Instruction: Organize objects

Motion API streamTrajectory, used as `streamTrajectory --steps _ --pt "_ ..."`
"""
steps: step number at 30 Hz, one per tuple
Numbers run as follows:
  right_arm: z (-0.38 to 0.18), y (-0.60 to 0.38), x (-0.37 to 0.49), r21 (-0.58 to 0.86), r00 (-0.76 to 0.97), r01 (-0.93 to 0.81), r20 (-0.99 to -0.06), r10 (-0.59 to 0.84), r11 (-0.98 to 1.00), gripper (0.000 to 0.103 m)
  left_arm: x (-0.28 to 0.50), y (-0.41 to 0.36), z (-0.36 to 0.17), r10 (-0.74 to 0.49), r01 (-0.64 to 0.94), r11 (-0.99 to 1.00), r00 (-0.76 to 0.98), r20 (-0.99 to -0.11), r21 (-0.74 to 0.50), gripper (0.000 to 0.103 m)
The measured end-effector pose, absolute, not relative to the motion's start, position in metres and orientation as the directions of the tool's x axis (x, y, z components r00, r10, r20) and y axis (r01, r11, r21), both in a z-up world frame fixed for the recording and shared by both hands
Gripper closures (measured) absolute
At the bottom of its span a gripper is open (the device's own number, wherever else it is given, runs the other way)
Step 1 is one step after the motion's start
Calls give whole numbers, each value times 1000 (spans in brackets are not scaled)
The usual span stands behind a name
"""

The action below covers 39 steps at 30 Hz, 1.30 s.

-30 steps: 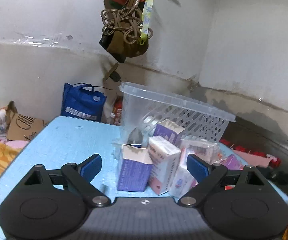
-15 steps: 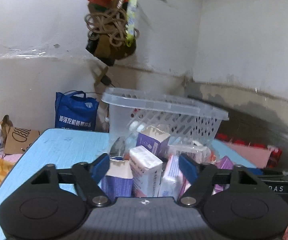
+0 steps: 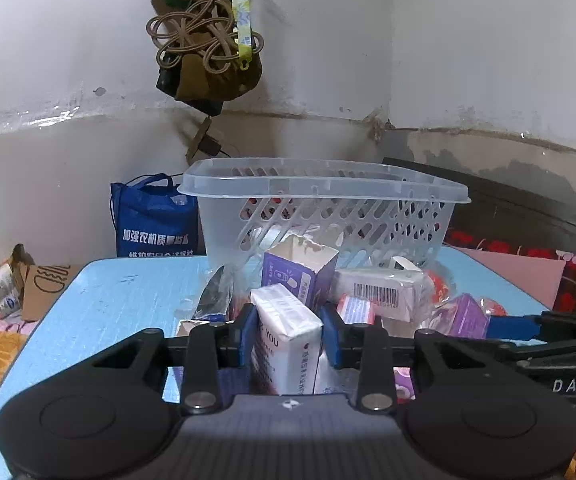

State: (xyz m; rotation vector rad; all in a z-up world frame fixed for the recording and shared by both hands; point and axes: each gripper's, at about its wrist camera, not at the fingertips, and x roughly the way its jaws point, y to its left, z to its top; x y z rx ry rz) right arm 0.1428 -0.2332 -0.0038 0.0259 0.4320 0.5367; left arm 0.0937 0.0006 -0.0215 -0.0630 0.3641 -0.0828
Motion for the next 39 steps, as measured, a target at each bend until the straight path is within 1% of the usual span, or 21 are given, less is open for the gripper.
streamTrajectory --steps 2,4,9,10,13,19,24,26,28,33,36,38,39 --pt "-3 -234 141 141 777 -489 -378 504 861 28 92 2 -21 -102 73 993 932 -347 -95 66" --pt "0 -236 137 139 785 -488 -362 503 862 28 87 6 -18 -110 77 991 940 -323 -114 67" --pt "10 -240 132 129 803 -485 -325 499 865 28 77 7 -9 -105 79 991 958 -266 -107 67" --pt "12 -240 131 126 808 -482 -318 495 867 35 76 7 -7 -106 80 991 960 -261 -108 67" --pt "17 -243 129 121 817 -476 -305 489 871 35 72 8 -4 -110 83 990 964 -242 -116 68" --pt "14 -243 128 120 816 -474 -314 486 872 35 67 13 -3 -109 81 988 969 -220 -134 68" --pt "16 -248 126 133 824 -467 -294 485 874 36 63 12 1 -114 88 987 974 -194 -135 68" --pt "17 -251 125 138 827 -463 -288 483 876 55 62 11 2 -117 92 986 975 -188 -136 68" --pt "18 -256 126 163 822 -464 -286 492 871 55 61 11 4 -114 90 987 977 -183 -132 68" --pt "14 -257 131 169 811 -464 -315 493 870 57 63 8 3 -117 94 987 975 -188 -128 68" --pt "14 -254 129 161 807 -472 -315 499 867 58 63 8 3 -116 92 987 975 -192 -128 68" --pt "15 -253 129 156 804 -479 -316 503 864 63 63 9 3 -117 92 987 974 -192 -131 68" --pt "15 -253 129 159 801 -483 -318 508 861 63 64 10 2 -115 90 987 974 -194 -133 68"
